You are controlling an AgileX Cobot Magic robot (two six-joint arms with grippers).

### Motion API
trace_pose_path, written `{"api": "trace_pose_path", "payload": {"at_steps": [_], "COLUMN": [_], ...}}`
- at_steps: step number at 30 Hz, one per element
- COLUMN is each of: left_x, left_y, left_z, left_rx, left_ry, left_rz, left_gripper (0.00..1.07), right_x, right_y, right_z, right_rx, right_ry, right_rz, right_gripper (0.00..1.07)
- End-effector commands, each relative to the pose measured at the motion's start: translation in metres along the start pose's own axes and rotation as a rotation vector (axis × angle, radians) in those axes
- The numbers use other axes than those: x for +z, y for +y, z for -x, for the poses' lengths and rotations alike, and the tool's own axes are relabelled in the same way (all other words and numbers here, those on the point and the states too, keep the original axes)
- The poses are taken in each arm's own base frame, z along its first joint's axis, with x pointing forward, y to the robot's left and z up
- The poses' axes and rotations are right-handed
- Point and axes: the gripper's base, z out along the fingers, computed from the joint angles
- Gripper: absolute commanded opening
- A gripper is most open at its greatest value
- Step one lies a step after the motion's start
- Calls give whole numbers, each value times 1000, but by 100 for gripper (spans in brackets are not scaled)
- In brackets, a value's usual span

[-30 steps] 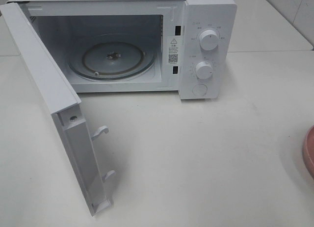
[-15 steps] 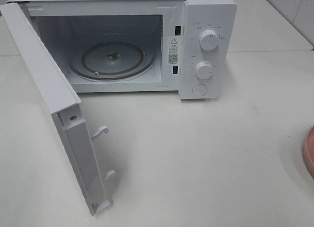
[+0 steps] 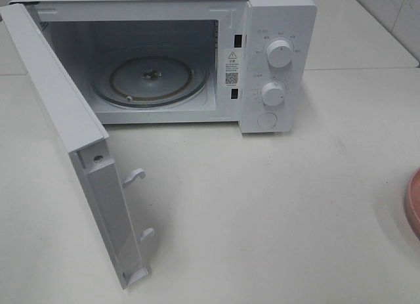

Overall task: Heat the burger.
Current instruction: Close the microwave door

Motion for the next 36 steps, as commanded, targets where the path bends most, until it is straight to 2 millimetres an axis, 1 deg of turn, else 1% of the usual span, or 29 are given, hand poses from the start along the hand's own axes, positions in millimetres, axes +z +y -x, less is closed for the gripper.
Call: {"api": "trace_pose_path", "payload": {"at_steps": [1,9,36], "left_x": [-2,-1,-1], "left_y": [0,0,0], "left_z": [-1,-1,-1], "left_rx": [3,2,2], "left_ry": [-22,-19,-19], "left_rz": [-3,-3,-4], "left_gripper": [100,100,100], "right_x": [-11,-12,-12], "right_y": [2,1,1], "right_z": [-8,-9,-9], "right_rx": [5,26,28], "right_ry": [-71,-79,-79], "right_rz": [-12,-37,-37], "right_gripper": [75,75,75]}}
